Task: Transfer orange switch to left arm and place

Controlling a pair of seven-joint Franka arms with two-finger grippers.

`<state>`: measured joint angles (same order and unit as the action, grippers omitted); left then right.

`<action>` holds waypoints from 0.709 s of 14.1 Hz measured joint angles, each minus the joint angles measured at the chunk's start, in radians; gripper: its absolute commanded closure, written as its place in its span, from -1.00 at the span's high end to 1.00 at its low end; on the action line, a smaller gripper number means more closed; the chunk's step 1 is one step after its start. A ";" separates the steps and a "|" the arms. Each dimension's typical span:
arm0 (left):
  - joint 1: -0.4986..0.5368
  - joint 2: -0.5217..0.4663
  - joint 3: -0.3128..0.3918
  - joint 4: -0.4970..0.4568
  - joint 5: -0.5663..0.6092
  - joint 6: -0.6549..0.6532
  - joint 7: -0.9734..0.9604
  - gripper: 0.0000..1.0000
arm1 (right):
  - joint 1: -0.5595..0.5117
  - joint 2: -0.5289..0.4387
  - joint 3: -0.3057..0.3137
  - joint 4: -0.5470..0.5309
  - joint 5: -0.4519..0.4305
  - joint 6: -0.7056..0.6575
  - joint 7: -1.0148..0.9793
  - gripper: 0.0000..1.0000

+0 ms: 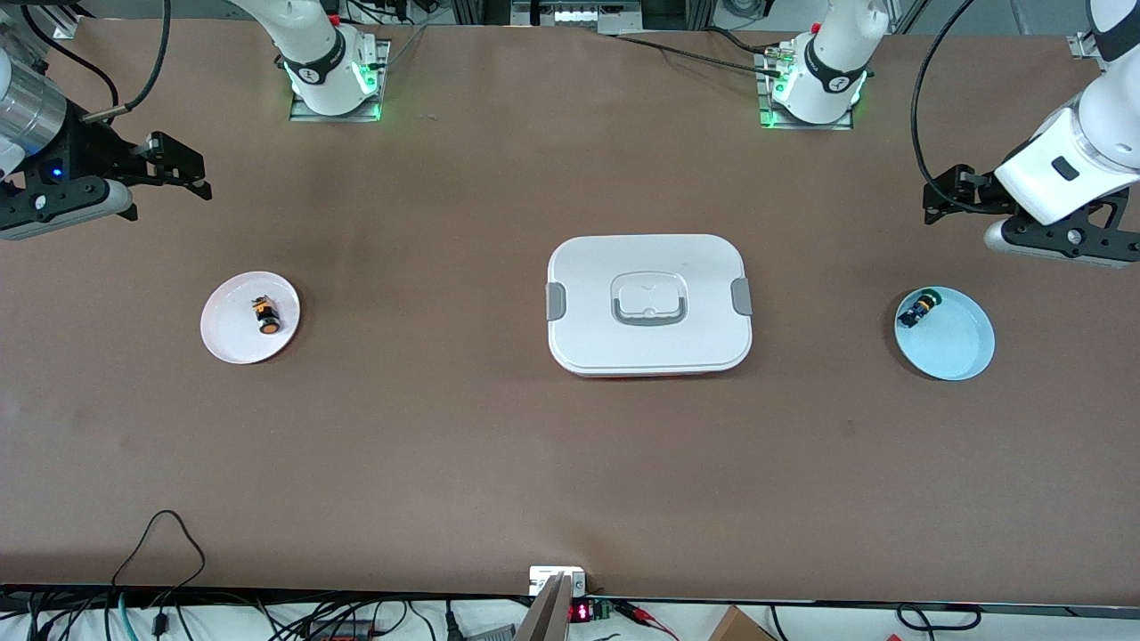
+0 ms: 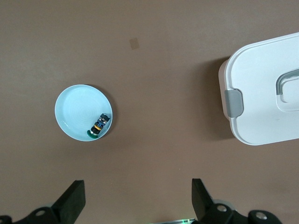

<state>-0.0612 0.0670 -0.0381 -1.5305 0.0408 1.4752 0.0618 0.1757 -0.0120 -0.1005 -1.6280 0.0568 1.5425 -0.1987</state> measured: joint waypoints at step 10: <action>0.010 0.002 0.001 0.000 0.000 0.000 0.000 1.00 | 0.000 0.000 0.000 0.000 0.000 -0.002 0.000 1.00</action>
<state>-0.0510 0.0693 -0.0373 -1.5305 0.0408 1.4752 0.0618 0.1757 -0.0119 -0.1005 -1.6280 0.0567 1.5402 -0.1990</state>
